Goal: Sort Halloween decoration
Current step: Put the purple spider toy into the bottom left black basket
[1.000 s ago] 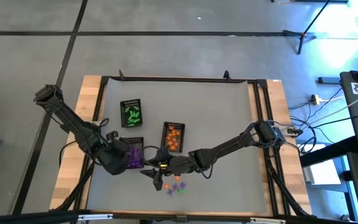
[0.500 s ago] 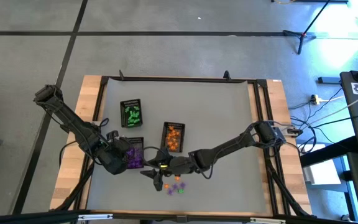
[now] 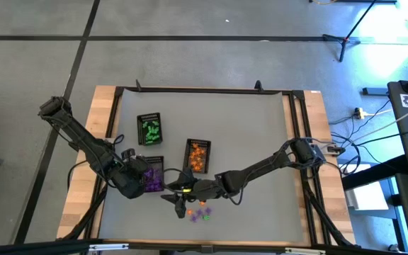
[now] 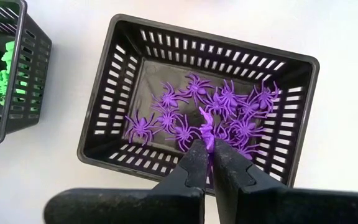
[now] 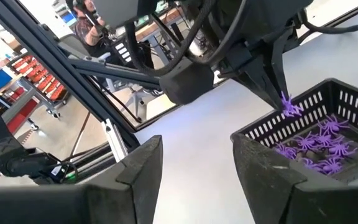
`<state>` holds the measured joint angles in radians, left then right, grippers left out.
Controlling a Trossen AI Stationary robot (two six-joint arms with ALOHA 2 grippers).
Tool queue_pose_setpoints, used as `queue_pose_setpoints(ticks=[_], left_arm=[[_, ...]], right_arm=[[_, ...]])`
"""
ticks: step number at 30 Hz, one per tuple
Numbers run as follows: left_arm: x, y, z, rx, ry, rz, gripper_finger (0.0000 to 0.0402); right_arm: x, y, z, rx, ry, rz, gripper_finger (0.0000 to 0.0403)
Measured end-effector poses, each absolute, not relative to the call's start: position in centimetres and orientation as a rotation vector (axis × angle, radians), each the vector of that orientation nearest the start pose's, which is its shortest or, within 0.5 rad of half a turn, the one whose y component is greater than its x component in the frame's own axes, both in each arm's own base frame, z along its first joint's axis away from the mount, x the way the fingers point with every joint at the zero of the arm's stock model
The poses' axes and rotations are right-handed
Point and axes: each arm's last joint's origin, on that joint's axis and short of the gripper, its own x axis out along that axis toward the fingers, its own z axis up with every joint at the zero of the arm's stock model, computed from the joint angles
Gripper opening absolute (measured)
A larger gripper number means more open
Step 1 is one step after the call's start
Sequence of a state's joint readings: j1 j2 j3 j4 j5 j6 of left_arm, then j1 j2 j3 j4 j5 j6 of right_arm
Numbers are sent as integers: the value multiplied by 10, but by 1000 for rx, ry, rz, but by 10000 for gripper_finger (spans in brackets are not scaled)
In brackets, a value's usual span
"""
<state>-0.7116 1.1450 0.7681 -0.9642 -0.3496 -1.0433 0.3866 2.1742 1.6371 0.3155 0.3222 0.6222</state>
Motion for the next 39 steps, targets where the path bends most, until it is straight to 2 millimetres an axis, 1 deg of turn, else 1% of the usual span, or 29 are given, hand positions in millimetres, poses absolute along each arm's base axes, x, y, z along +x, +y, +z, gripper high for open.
queue_pose_setpoints(ticks=[32,35,39], left_arm=[[144,-112,217,-244,1151,298,0],[144,-114,217,-267,1192,252,0],[146,-119,217,-213,1231,101,0]], right_arm=[[470,180,223,525,241,-37,195],[469,181,224,538,263,0,195],[461,180,234,550,324,7,195]])
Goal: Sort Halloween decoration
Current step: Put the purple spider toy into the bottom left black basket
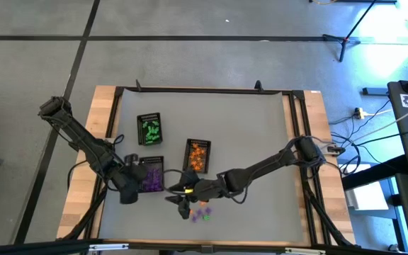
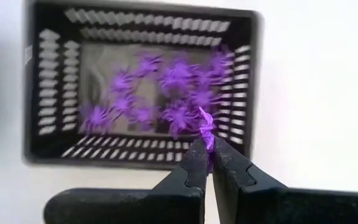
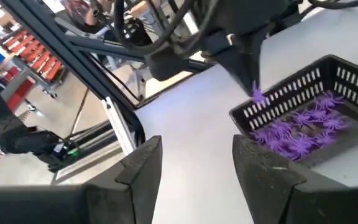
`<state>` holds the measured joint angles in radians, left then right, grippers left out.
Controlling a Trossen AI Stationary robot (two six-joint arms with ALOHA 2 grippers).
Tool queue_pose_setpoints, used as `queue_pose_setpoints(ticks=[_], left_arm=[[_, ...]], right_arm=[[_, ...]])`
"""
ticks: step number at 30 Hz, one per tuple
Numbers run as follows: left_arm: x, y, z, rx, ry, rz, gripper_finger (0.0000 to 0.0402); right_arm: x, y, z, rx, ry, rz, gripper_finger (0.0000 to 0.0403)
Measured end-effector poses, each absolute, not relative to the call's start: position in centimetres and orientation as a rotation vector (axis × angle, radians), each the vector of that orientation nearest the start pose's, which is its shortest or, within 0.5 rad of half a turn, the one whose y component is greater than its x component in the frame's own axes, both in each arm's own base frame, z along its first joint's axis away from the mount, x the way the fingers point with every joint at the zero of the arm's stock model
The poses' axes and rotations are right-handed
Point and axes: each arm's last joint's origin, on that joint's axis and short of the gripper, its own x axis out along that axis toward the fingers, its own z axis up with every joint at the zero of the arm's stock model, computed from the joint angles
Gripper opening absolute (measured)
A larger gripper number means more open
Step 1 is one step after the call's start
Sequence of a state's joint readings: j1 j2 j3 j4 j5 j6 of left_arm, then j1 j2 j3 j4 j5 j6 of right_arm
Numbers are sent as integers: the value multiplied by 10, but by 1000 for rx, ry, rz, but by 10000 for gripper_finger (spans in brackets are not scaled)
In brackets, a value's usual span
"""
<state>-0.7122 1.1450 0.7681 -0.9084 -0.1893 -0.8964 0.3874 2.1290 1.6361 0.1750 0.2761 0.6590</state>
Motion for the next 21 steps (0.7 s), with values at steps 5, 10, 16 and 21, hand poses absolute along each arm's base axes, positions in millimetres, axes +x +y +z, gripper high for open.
queue_pose_setpoints(ticks=[5,10,16,21], left_arm=[[152,-125,220,-74,1174,-92,1],[154,-127,221,53,1137,-212,26],[155,-121,220,80,1144,-162,76],[160,-113,220,62,1156,-116,118]], right_arm=[[455,177,241,572,373,-18,195],[455,177,243,580,356,-12,195],[454,181,243,577,364,-5,195],[451,188,243,581,376,23,195]])
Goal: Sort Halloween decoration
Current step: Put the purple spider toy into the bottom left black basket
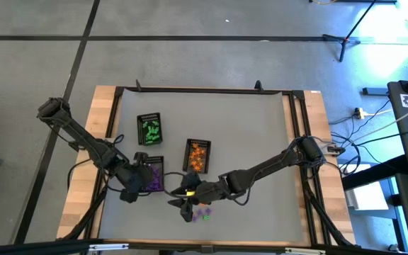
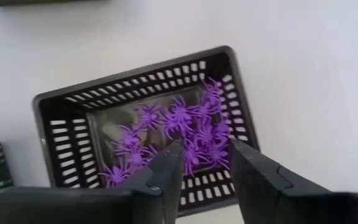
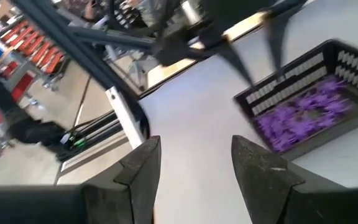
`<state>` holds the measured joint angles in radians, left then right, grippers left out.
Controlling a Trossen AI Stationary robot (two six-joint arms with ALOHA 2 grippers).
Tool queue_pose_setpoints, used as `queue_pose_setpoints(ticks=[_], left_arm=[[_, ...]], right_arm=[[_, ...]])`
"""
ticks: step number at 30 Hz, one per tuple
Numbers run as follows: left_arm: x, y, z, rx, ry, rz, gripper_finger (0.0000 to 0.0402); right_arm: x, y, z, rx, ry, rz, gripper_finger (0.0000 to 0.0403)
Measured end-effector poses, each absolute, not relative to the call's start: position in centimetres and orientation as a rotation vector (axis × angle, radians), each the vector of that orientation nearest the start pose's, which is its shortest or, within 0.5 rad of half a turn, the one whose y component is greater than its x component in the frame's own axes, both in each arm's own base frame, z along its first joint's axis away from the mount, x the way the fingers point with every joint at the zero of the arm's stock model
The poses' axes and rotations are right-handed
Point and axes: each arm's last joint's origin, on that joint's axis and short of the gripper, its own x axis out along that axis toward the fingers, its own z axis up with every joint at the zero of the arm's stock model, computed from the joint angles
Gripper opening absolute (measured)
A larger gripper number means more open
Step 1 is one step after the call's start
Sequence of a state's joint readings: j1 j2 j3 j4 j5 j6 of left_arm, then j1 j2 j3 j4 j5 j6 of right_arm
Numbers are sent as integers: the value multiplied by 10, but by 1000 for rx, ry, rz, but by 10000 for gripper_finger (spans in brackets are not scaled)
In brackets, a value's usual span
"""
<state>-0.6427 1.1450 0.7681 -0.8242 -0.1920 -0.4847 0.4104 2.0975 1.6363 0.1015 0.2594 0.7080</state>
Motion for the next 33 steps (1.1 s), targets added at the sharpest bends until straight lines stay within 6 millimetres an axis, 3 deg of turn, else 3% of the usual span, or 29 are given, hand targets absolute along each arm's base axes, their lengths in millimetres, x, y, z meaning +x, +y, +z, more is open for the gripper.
queue_pose_setpoints(ticks=[4,9,14,18,25,33], left_arm=[[162,-110,220,50,1170,-124,138],[162,-110,220,78,1169,-150,142],[169,-113,240,69,1093,-138,141],[174,-116,259,45,1025,-135,140],[186,-125,270,-45,864,-188,140],[187,-126,272,-58,843,-197,140]], right_arm=[[445,198,239,580,451,91,195],[426,215,220,536,687,79,195],[402,227,203,520,902,-24,195],[391,239,201,463,913,-53,195],[382,253,195,426,914,-60,195],[373,248,169,441,1040,-251,195]])
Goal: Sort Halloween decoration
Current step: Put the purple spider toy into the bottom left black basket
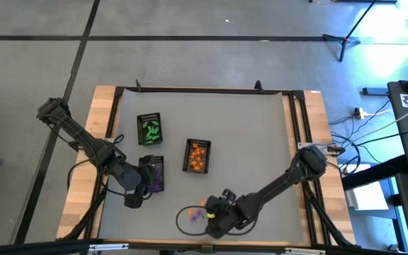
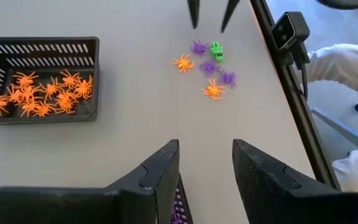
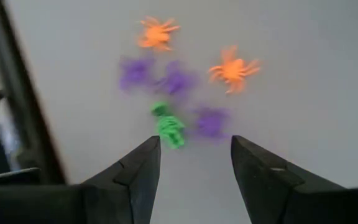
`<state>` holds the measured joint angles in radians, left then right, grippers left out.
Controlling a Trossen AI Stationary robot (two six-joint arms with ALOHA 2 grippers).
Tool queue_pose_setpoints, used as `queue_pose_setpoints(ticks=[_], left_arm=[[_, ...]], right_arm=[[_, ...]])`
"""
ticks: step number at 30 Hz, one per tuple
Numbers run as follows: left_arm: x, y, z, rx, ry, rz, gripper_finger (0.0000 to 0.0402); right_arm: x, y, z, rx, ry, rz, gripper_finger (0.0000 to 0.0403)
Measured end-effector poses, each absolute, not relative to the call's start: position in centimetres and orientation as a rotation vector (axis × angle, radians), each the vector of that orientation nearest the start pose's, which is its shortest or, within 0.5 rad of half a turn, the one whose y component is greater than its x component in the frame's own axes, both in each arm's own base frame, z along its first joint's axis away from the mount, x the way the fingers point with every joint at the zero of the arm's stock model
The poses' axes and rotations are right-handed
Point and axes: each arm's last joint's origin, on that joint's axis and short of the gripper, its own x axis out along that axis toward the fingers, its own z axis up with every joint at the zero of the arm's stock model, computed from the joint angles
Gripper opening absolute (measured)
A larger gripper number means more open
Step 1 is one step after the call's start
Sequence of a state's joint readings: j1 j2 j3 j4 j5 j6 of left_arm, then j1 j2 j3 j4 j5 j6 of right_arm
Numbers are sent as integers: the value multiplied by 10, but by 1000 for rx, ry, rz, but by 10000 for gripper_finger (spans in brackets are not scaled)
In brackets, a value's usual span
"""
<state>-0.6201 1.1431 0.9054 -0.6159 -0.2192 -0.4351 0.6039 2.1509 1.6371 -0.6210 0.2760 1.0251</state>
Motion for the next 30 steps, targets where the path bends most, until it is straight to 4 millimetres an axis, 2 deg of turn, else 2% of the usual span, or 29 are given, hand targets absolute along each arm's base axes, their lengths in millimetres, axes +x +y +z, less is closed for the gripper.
queue_pose_setpoints(ticks=[5,19,24,30], left_arm=[[188,-126,272,-58,842,-197,140],[188,-126,272,-57,840,-194,140],[188,-126,272,-57,839,-195,140],[188,-126,272,-57,839,-194,140]], right_arm=[[373,243,158,452,1036,-362,195],[381,238,141,503,1088,-378,190],[381,238,138,490,1090,-383,144],[381,238,138,476,1092,-373,47]])
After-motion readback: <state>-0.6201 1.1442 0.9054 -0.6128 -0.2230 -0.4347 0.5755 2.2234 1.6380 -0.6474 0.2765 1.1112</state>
